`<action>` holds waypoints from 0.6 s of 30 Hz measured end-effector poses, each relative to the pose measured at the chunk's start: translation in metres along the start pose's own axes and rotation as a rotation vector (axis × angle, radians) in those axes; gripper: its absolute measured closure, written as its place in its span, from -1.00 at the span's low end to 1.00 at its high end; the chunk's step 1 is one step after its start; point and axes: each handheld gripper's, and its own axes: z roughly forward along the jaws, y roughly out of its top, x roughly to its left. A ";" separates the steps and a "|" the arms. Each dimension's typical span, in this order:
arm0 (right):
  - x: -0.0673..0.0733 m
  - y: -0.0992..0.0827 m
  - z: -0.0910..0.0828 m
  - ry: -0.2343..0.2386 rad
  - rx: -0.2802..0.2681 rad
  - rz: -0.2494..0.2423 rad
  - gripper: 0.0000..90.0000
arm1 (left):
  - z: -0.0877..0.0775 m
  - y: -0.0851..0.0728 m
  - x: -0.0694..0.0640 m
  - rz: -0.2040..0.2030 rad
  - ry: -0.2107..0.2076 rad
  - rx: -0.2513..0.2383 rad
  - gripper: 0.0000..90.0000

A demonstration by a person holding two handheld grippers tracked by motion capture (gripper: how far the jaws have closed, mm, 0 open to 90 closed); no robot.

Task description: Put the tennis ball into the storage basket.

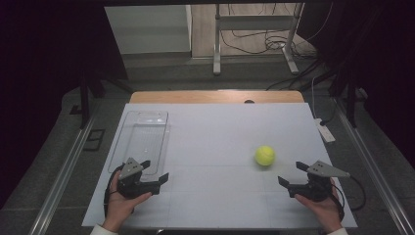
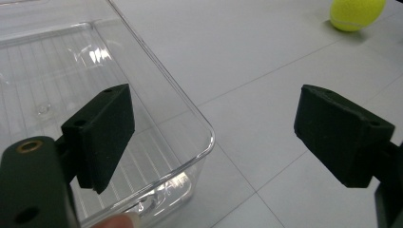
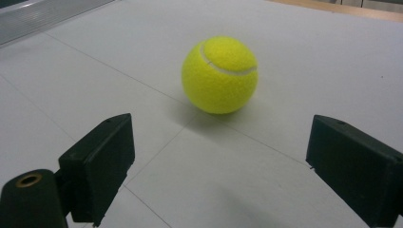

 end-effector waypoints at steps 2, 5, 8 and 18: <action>0.000 -0.001 0.000 0.000 0.004 0.000 -0.78 | 0.000 0.000 -0.001 0.004 -0.001 0.002 -0.67; 0.000 -0.001 0.000 0.001 0.005 -0.001 -0.78 | 0.000 -0.001 -0.002 0.009 -0.002 0.002 -0.67; 0.000 -0.001 0.001 -0.001 0.008 -0.005 -0.77 | 0.000 -0.001 -0.002 0.006 0.000 -0.001 -0.67; -0.001 0.000 0.005 -0.003 0.013 -0.006 -0.77 | -0.002 -0.005 0.000 -0.011 0.004 0.003 -0.67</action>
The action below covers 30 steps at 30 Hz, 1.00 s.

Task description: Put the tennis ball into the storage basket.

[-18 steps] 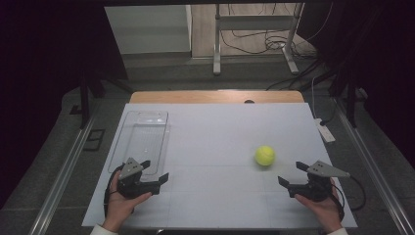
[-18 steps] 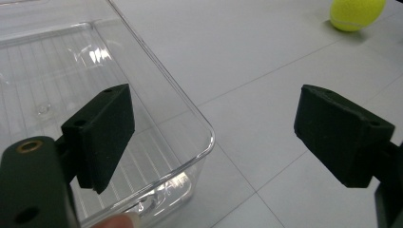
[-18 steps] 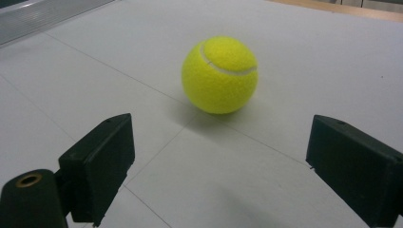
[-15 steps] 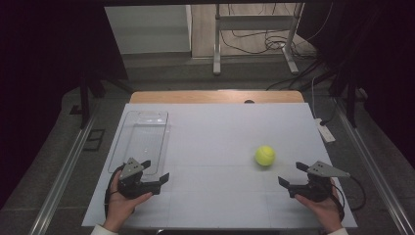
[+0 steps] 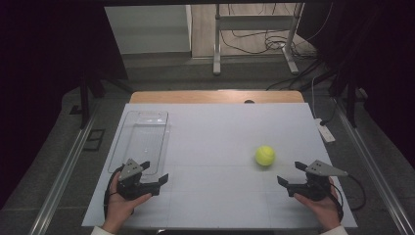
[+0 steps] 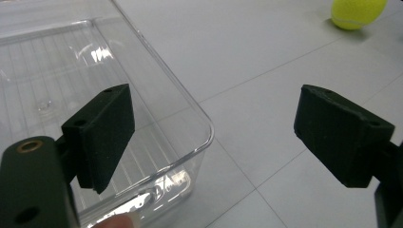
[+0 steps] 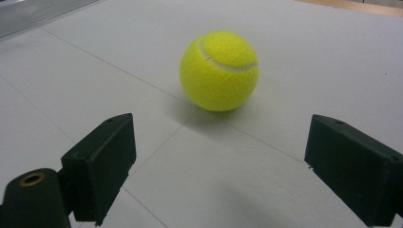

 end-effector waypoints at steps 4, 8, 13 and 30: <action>0.001 0.000 0.000 0.000 0.002 -0.006 -0.76 | -0.002 0.000 -0.001 0.003 0.001 -0.001 -0.67; 0.002 0.001 -0.002 0.005 -0.011 0.001 -0.76 | -0.001 0.000 -0.002 0.004 0.000 0.003 -0.67; 0.003 0.001 -0.001 0.007 -0.006 0.000 -0.76 | 0.000 0.002 -0.004 0.001 -0.005 0.000 -0.67; 0.003 0.000 -0.003 0.010 -0.010 0.004 -0.76 | 0.001 0.009 -0.011 0.016 -0.009 0.002 -0.67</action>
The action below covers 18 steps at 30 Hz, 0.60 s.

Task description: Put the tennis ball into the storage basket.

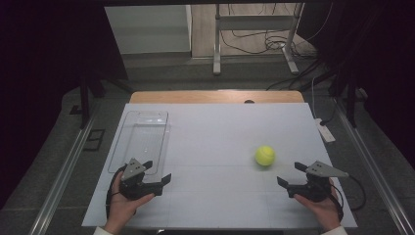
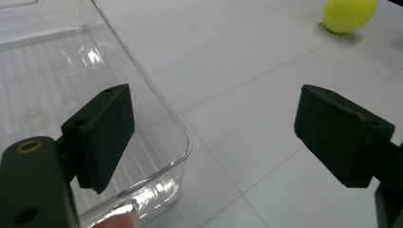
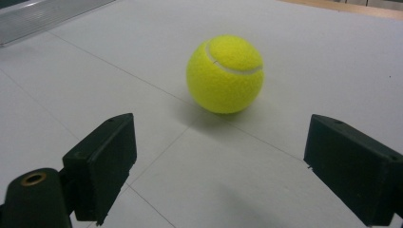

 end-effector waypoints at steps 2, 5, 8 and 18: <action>-0.001 0.000 0.000 0.002 -0.001 0.003 -0.76 | 0.001 0.001 0.000 0.000 -0.003 0.000 -0.67; -0.001 -0.001 0.000 0.002 -0.002 0.003 -0.76 | 0.000 0.003 0.000 -0.006 -0.002 -0.003 -0.67; 0.000 -0.001 0.000 0.000 0.000 0.000 -0.75 | -0.001 0.005 0.000 -0.010 -0.001 -0.007 -0.67; 0.000 -0.001 0.000 0.000 0.002 -0.003 -0.76 | 0.003 0.013 -0.002 -0.004 -0.018 0.001 -0.67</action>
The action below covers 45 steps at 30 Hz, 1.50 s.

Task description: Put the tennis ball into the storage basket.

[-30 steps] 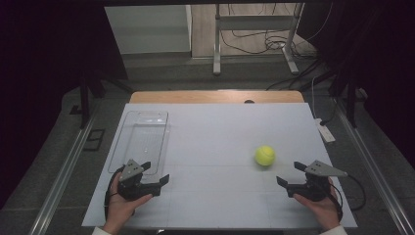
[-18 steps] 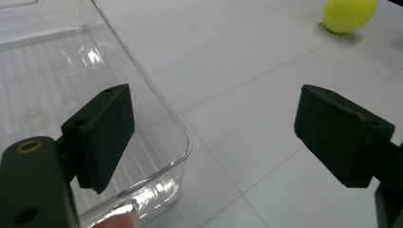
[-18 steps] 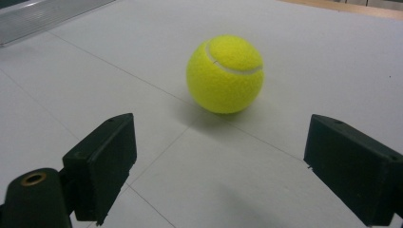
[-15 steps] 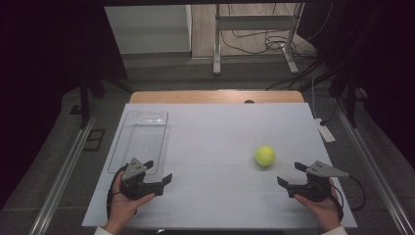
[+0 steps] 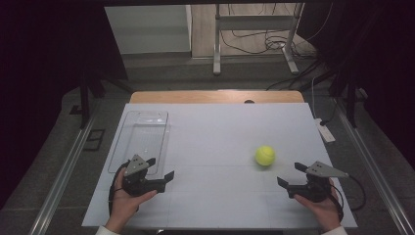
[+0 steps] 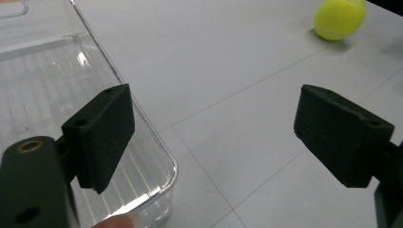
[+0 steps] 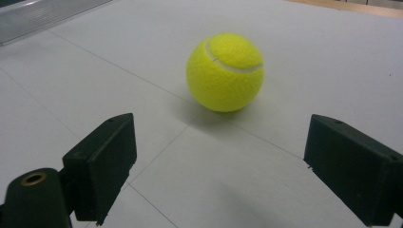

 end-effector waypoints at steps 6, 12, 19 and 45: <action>0.000 -0.001 0.001 0.003 0.002 0.004 -0.75 | 0.007 0.008 0.000 -0.006 -0.013 0.001 -0.67; 0.000 -0.001 0.000 0.000 0.002 0.004 -0.75 | 0.008 0.011 0.000 -0.001 -0.014 0.001 -0.67; -0.001 -0.001 0.000 0.002 0.003 0.007 -0.75 | 0.014 0.023 -0.006 0.013 -0.027 -0.004 -0.66; -0.001 -0.002 0.000 0.007 0.005 0.002 -0.75 | 0.033 0.039 -0.014 0.010 -0.068 0.023 -0.66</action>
